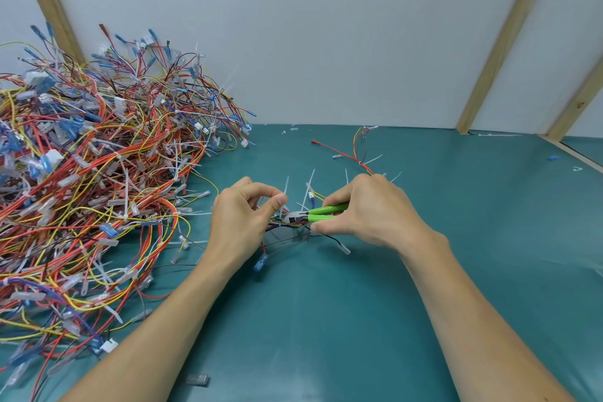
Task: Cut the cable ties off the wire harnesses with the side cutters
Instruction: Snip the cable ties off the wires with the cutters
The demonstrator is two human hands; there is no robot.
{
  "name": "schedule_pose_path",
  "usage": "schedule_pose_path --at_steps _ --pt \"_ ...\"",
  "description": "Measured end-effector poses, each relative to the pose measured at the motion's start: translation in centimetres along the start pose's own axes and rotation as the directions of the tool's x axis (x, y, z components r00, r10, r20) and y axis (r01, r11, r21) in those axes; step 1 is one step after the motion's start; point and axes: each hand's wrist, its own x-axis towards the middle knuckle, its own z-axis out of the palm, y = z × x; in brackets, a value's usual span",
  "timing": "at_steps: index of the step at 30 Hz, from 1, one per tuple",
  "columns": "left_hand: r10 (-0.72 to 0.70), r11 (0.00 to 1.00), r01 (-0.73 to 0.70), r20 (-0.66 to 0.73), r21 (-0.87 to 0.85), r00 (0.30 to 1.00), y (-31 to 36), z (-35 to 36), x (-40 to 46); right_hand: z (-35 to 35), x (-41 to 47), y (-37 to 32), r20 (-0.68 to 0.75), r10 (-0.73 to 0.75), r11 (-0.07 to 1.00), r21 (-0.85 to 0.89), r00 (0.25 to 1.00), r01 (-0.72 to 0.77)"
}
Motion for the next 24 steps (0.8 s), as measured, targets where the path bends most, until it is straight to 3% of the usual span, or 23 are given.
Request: schedule_pose_path --at_steps 15,20,24 --pt "-0.024 0.999 0.022 -0.034 -0.043 0.999 -0.5 -0.1 0.4 0.5 0.1 -0.3 0.013 -0.042 0.999 -0.027 0.999 0.043" --pt "-0.072 0.981 0.021 -0.263 -0.193 0.962 -0.8 -1.1 0.8 0.8 0.5 0.6 -0.007 0.029 0.998 0.059 1.0 -0.028" --pt "-0.179 0.966 0.133 -0.205 -0.222 0.962 -1.6 -1.1 1.2 1.6 0.7 0.2 -0.024 0.073 0.965 0.256 0.997 -0.064"
